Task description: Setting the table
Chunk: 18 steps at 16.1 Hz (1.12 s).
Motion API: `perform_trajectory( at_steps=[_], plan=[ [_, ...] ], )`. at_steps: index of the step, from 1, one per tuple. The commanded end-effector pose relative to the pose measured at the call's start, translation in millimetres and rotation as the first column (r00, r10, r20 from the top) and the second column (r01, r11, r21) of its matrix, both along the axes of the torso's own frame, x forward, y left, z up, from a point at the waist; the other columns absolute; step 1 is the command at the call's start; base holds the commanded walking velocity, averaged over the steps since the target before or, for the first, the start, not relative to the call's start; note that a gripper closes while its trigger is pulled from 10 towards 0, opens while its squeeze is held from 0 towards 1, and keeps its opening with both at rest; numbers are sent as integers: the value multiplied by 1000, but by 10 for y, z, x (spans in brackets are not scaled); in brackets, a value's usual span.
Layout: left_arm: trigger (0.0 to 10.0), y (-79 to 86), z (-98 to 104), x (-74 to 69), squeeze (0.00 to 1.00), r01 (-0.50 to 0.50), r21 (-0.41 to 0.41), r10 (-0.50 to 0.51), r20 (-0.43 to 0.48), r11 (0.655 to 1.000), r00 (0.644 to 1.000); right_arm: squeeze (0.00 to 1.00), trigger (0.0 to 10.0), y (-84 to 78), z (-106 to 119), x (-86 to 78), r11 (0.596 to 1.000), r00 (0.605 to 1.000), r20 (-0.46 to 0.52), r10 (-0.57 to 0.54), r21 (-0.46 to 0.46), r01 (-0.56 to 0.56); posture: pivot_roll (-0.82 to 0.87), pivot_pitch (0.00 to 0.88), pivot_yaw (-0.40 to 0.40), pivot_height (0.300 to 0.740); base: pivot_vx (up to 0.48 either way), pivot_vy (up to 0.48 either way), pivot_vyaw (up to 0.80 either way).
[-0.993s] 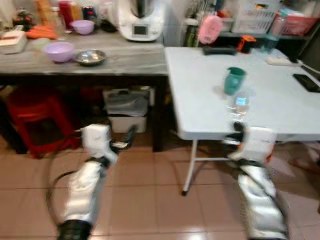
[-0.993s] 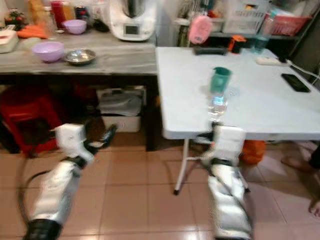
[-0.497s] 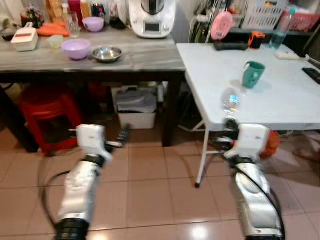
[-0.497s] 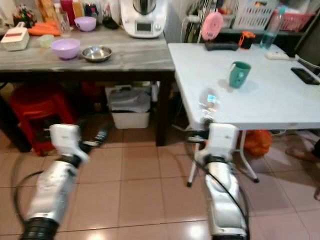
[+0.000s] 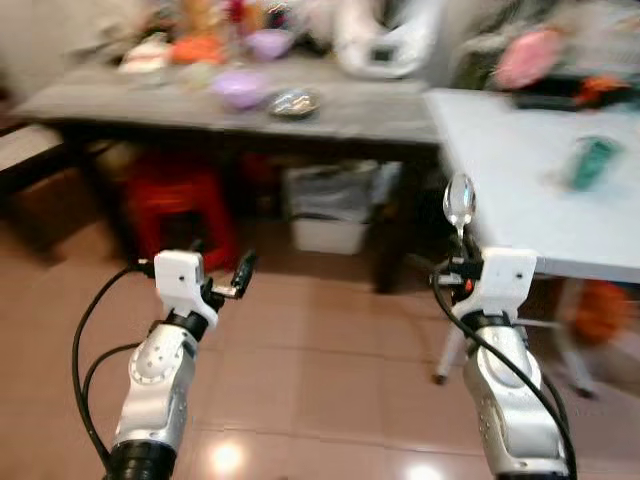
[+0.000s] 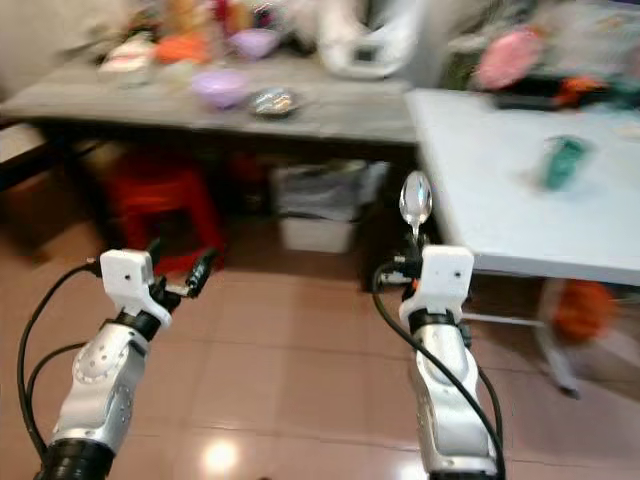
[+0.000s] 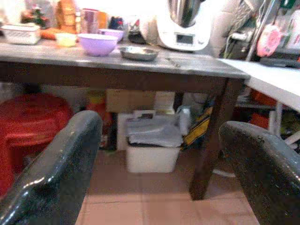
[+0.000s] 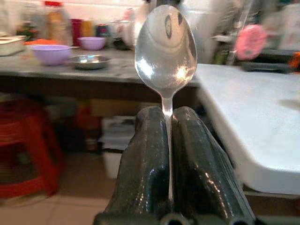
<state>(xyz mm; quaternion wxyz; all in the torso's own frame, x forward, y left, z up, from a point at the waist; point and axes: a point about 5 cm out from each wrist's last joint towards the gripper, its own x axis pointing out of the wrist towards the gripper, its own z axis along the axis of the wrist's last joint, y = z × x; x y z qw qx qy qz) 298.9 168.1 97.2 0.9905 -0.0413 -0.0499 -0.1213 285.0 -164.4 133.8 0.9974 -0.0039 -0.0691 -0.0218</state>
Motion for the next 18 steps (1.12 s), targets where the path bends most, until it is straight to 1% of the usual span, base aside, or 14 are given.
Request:
perform_trajectory(
  at_steps=[1,2,16,18],
  plan=[
    [10000,-35,17,15,0,17,18,-17,6,1000,1000,0,10000,-28,33,-8,1000,1000,17,-8,0,8,0,0,-29,740,300,0,625],
    [10000,-37,15,17,0,17,18,-18,6,1000,1000,0,10000,-29,36,-7,1000,1000,18,-9,-1,9,-1,0,-28,740,337,0,450],
    [10000,-114,23,29,0,38,6,-38,16,999,999,0,10000,-33,51,15,1000,999,28,-21,6,21,0,0,-25,740,342,0,0],
    [10000,-123,24,31,0,43,6,-43,17,999,999,0,10000,-30,37,17,999,999,18,-28,22,28,0,0,-22,740,345,0,0]
  ],
)
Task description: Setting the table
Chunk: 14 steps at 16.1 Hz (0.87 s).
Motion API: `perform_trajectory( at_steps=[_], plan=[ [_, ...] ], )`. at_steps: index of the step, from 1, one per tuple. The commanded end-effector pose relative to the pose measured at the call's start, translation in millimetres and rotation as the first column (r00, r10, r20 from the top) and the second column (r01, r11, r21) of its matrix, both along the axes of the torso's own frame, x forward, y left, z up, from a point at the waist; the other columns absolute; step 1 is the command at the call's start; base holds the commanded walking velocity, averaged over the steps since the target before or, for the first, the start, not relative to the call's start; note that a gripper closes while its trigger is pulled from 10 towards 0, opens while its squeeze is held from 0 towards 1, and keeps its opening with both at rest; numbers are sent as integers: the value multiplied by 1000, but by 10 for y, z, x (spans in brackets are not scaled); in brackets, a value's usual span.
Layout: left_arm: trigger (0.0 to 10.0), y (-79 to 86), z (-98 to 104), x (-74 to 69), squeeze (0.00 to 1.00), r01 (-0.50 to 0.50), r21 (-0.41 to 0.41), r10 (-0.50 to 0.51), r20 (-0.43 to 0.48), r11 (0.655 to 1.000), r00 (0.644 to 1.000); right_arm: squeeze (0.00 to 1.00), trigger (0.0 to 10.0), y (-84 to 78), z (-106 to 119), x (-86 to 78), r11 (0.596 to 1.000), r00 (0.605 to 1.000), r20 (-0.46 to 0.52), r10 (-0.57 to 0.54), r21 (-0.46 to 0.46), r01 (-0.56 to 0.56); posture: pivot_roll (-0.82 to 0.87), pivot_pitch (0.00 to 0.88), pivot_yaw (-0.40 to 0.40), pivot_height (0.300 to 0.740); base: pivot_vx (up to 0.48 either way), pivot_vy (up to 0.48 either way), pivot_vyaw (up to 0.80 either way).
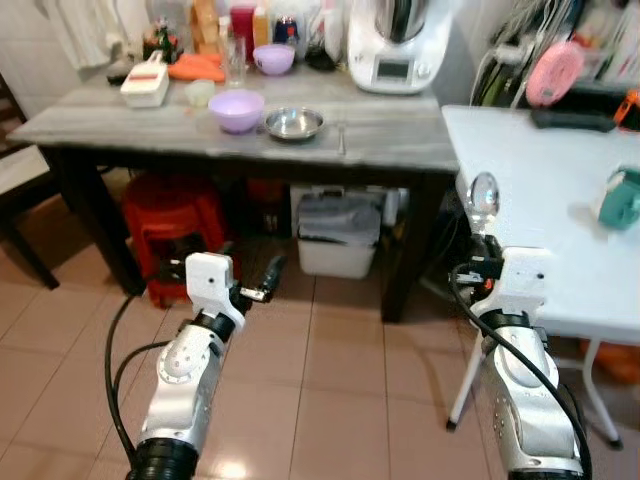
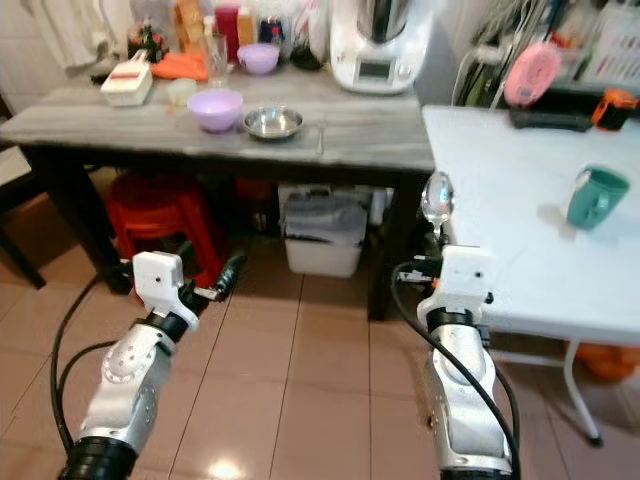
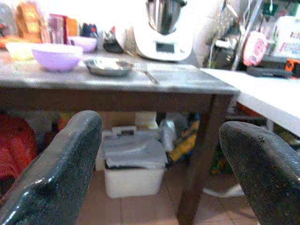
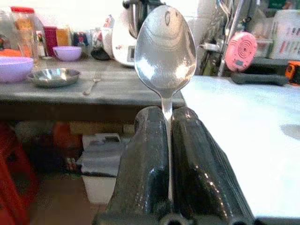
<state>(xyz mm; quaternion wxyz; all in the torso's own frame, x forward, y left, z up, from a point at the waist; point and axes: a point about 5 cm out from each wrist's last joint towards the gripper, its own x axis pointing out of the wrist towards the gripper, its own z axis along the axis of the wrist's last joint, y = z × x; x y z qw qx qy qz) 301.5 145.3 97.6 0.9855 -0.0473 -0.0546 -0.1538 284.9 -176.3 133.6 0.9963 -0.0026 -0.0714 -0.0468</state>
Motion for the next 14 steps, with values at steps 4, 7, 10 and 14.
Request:
perform_trajectory(
  at_steps=[4,7,10,14],
  plan=[
    [10000,86,22,11,0,-16,16,16,8,1000,1000,0,10000,89,40,21,1000,1000,17,22,17,-22,-1,0,-20,740,343,0,0],
    [10000,80,31,13,0,-18,16,17,15,1000,1000,0,10000,125,54,11,999,998,34,52,-6,-52,1,0,-20,740,344,0,0],
    [10000,84,87,19,0,-20,37,18,48,999,999,0,10000,182,194,-12,995,991,117,71,-73,-63,2,0,-16,740,345,0,0],
    [10000,133,181,61,0,-21,59,17,77,998,997,0,10000,221,172,-28,996,990,125,59,-71,-50,11,0,16,740,344,0,0]
  ],
)
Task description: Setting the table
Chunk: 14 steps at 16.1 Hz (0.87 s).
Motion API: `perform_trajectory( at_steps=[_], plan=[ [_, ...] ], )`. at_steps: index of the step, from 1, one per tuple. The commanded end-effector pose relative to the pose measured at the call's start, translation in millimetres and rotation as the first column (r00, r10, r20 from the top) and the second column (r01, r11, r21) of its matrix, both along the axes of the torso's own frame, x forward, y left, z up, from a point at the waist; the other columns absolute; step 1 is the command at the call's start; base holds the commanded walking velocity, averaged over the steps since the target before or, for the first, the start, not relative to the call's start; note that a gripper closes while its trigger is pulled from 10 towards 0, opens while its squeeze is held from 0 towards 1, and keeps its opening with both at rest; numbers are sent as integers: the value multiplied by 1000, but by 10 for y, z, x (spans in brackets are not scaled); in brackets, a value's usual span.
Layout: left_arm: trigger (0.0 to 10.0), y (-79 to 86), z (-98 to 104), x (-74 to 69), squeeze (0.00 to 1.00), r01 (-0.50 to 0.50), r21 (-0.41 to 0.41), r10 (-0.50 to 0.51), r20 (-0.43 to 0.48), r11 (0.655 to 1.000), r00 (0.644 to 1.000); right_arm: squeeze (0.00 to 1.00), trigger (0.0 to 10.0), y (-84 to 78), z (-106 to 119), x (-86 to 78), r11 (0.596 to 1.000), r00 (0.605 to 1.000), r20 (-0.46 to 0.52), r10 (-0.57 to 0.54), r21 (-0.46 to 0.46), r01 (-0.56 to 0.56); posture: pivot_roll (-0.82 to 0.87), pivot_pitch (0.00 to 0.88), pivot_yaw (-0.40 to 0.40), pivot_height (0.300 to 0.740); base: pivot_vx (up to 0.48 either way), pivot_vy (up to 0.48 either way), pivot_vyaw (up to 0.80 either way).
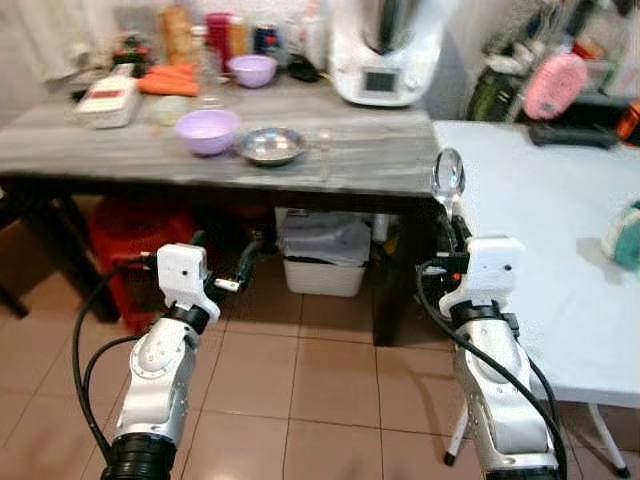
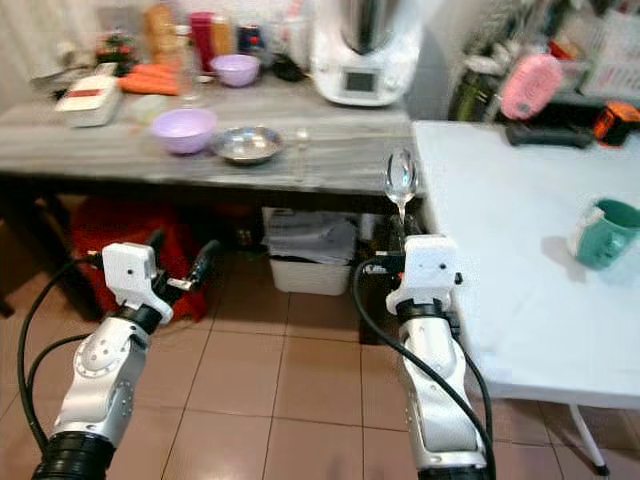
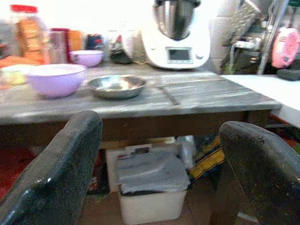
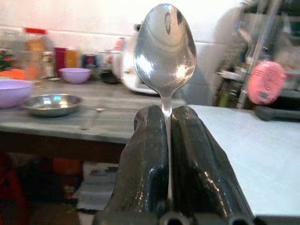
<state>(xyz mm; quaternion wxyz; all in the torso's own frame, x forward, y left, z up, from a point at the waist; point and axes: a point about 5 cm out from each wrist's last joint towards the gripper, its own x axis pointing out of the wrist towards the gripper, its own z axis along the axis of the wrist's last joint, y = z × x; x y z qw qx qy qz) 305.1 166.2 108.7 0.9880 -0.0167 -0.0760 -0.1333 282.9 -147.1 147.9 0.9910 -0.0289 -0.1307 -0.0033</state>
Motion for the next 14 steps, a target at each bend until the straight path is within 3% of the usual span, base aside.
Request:
perform_trajectory(
  at_steps=[1,6,14],
  plan=[
    [10000,-40,96,45,0,25,22,-26,32,999,999,0,10000,-38,4,-25,1000,1000,13,-27,0,27,16,0,30,740,345,0,0],
    [10000,12,193,108,0,34,58,-37,53,998,998,0,10000,41,-45,-5,999,999,19,-31,21,31,33,0,62,740,355,0,0],
    [10000,-39,115,70,0,9,26,-10,41,1000,999,0,10000,30,-54,21,1000,1000,5,22,4,-22,25,0,12,740,341,0,-109]
  ],
)
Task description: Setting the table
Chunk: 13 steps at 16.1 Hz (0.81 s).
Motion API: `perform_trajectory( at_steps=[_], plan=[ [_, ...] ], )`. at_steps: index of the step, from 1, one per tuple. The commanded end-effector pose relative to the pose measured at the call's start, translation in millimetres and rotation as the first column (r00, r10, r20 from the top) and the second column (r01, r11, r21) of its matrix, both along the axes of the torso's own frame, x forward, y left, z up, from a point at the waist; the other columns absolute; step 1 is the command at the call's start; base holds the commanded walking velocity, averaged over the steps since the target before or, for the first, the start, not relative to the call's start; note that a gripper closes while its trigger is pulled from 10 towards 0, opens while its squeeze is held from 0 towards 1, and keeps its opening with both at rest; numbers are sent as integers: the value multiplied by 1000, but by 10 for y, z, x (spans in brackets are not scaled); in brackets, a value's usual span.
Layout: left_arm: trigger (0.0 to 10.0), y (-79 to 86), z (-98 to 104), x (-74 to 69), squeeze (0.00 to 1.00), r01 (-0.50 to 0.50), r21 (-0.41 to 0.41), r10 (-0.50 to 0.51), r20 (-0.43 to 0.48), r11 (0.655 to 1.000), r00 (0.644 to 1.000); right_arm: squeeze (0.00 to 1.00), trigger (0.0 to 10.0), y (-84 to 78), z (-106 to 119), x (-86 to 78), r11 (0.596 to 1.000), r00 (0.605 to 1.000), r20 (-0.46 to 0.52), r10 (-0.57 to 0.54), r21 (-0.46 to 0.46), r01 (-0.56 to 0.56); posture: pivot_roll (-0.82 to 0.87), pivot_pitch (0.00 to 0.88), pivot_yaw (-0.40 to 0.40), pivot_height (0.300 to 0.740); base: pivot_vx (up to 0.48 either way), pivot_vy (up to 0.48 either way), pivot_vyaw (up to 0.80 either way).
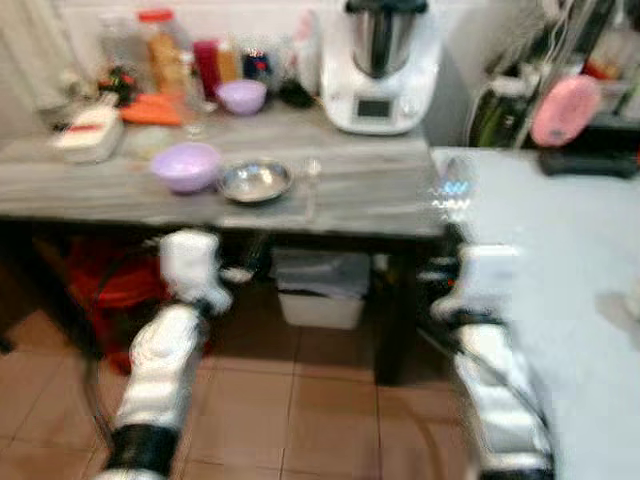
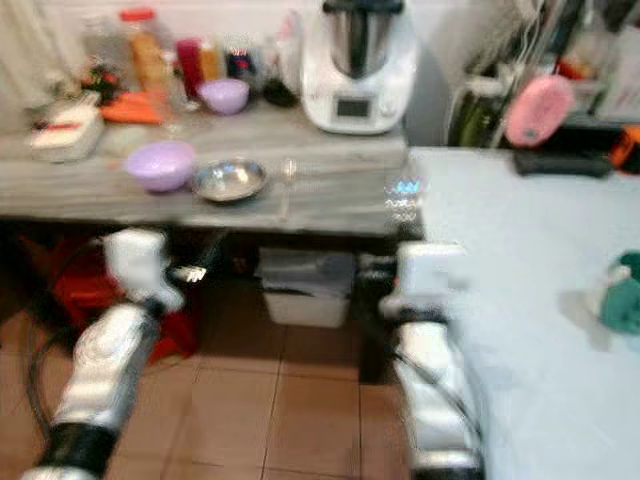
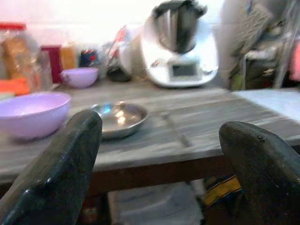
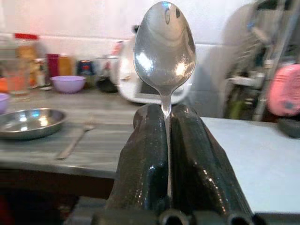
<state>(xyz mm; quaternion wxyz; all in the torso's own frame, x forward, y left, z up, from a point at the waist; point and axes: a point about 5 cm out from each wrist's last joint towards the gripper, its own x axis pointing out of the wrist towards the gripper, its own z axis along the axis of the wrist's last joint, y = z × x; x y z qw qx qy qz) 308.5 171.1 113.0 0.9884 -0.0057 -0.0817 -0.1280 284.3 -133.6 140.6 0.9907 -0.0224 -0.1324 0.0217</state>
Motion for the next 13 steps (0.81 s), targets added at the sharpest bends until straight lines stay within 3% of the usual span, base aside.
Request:
perform_trajectory(
  at_steps=[1,3,8,13],
  plan=[
    [10000,-91,69,33,0,22,5,-22,27,1000,999,0,10000,-101,17,6,1000,1000,3,-25,-3,25,26,0,9,740,334,0,0],
    [10000,-100,49,30,0,17,-15,-17,13,1000,1000,0,10000,-88,11,7,1000,1000,-1,-10,-3,10,26,0,9,740,326,0,0],
    [10000,-98,18,35,0,18,-34,-18,-12,999,1000,0,10000,-81,-4,-1,1000,1000,-8,-5,0,5,22,0,11,740,0,0,0],
    [10000,-122,19,38,0,25,-36,-26,-13,999,1000,0,10000,-87,8,3,1000,1000,-4,-6,1,6,18,0,10,740,0,252,0]
  ],
)
